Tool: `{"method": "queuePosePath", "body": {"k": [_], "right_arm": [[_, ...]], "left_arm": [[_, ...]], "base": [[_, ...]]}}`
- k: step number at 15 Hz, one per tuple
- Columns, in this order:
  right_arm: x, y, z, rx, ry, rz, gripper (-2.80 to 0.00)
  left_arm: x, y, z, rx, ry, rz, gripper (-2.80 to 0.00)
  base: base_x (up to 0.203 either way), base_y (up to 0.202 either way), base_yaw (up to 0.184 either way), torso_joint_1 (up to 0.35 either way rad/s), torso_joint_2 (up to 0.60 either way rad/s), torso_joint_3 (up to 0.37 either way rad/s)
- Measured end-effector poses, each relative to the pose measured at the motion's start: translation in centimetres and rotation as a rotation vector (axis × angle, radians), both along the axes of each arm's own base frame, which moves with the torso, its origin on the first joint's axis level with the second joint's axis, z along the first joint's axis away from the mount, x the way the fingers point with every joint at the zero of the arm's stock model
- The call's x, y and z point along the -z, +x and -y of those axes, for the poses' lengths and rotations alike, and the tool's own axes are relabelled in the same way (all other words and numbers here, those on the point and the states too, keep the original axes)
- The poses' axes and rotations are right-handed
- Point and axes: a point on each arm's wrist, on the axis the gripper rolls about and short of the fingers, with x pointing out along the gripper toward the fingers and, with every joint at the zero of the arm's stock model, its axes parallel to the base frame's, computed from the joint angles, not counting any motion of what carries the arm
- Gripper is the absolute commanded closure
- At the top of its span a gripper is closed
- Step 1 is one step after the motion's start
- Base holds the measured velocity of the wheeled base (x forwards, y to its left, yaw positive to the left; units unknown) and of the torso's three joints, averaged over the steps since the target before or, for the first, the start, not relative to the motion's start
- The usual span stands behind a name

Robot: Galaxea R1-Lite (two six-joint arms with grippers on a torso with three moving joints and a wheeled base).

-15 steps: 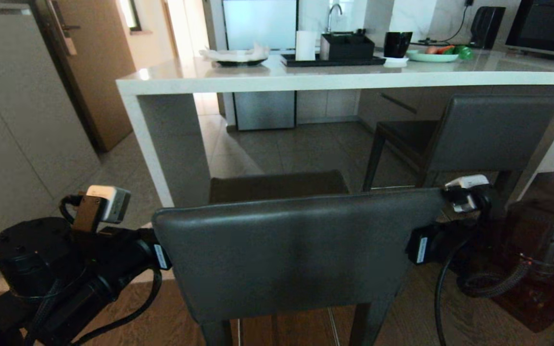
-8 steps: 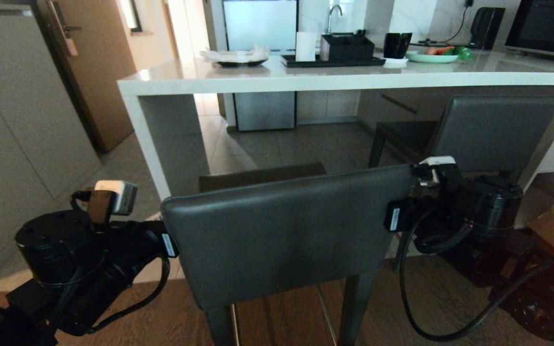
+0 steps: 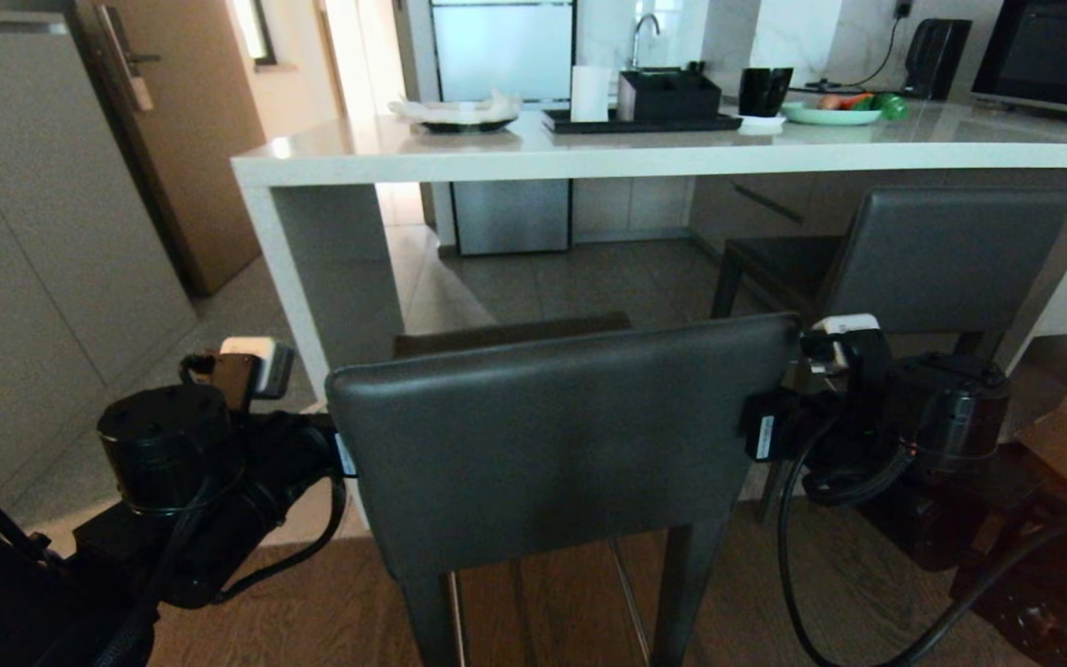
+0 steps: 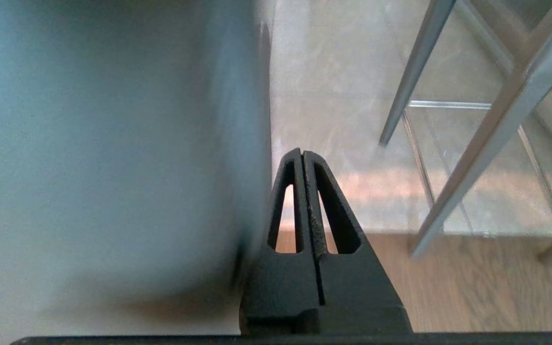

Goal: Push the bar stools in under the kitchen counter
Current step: Push the gray chair back under the dining table

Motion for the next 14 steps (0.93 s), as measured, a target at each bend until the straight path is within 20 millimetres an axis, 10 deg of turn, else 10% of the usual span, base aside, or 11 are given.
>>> {"method": "queuePosePath", "body": {"k": [7,14], "right_arm": [[0.0,-2.1,-0.3,-0.049,0.015,0.022,0.00],[-0.2,-1.7,-0.5,-0.046,0.024,0.030,0.00]], "left_arm": [[-0.1,4.6,-0.5,-0.084,0.040,0.039,0.00],[-0.4,4.2,-0.9,-0.082,0.027,0.125,0.00]], "base": [[0.000,0.000,0.000,0.000,0.00,0.000],[0.000,0.000,0.000,0.000,0.00,0.000]]}}
